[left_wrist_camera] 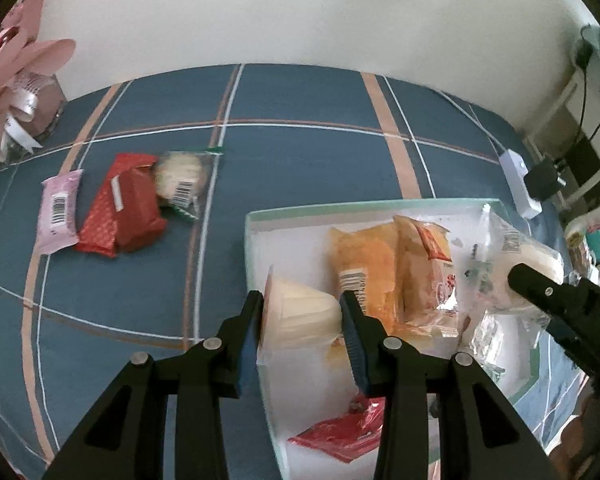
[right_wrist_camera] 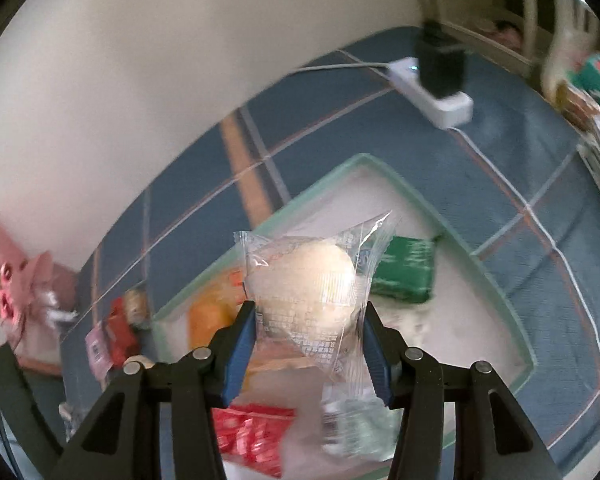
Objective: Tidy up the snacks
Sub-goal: 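Carry the bun bag and pudding cup into the tray and open both tools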
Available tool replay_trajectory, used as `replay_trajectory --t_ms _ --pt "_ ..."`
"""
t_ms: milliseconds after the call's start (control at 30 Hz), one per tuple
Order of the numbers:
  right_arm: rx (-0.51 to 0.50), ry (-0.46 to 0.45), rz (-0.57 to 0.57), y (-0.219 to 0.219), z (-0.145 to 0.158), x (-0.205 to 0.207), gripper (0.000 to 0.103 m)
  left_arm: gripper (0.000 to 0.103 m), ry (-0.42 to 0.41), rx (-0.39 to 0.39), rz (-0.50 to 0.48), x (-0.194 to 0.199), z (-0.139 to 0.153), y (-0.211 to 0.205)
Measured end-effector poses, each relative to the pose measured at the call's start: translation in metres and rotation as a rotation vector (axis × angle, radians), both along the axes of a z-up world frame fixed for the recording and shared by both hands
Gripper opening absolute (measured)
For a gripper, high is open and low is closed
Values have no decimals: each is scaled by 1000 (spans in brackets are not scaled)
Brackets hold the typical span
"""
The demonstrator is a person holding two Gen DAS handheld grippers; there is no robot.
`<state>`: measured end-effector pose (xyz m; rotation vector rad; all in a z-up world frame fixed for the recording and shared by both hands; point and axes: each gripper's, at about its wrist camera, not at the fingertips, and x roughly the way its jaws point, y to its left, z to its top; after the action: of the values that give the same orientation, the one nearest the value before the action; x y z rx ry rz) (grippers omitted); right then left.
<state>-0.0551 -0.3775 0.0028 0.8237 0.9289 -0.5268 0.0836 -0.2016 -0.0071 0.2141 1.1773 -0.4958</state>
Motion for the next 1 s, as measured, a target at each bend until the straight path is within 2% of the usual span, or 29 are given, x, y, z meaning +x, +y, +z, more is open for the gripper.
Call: replay_trajectory --t_ms 167,500,533,600,800,1000 --pt "-7 25 -40 -11 -7 -2 54 40 -1 9 4 6 -9 -5" --pt "-2 73 -10 -6 -18 8 57 41 -27 33 -13 3 -15 -11" --pt "1 75 -8 -6 -19 8 57 43 -30 37 -15 3 -14 -11" --pt "4 85 -5 -7 -21 7 59 57 -35 36 -10 3 -10 -11" --pt "8 80 14 -7 -21 7 73 69 -19 53 37 4 -1 -2" --pt "-32 63 58 3 -11 14 88 79 -14 48 111 9 7 13"
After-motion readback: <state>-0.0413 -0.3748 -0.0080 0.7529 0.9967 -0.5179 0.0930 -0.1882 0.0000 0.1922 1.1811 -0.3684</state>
